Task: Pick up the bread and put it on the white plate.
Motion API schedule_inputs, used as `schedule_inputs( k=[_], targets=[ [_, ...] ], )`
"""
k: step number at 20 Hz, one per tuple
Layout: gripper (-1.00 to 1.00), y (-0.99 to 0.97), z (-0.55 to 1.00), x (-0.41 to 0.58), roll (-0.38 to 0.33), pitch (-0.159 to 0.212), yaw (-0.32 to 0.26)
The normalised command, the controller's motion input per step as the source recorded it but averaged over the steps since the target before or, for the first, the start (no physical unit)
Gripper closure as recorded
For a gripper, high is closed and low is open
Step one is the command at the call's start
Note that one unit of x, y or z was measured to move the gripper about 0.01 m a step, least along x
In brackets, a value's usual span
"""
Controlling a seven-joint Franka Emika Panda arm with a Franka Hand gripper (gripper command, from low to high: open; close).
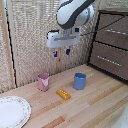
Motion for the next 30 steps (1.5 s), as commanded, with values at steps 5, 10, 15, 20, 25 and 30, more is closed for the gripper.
schedule_inputs(
  k=[5,10,15,20,25,30],
  targets=[
    [-1.00,0.23,-0.26,-0.387,-0.060,0.000,0.093],
    [-1.00,0.25,-0.31,-0.407,-0.072,0.000,0.128],
    [-1.00,0.05,-0.45,-0.162,-0.072,-0.014,0.164],
    [-1.00,-0.03,-0.52,-0.169,-0.035,-0.022,0.138],
    [-1.00,-0.01,-0.49,-0.233,-0.025,-0.019,0.090],
    [-1.00,-0.07,-0.44,-0.123,-0.027,0.000,0.094]
  ],
)
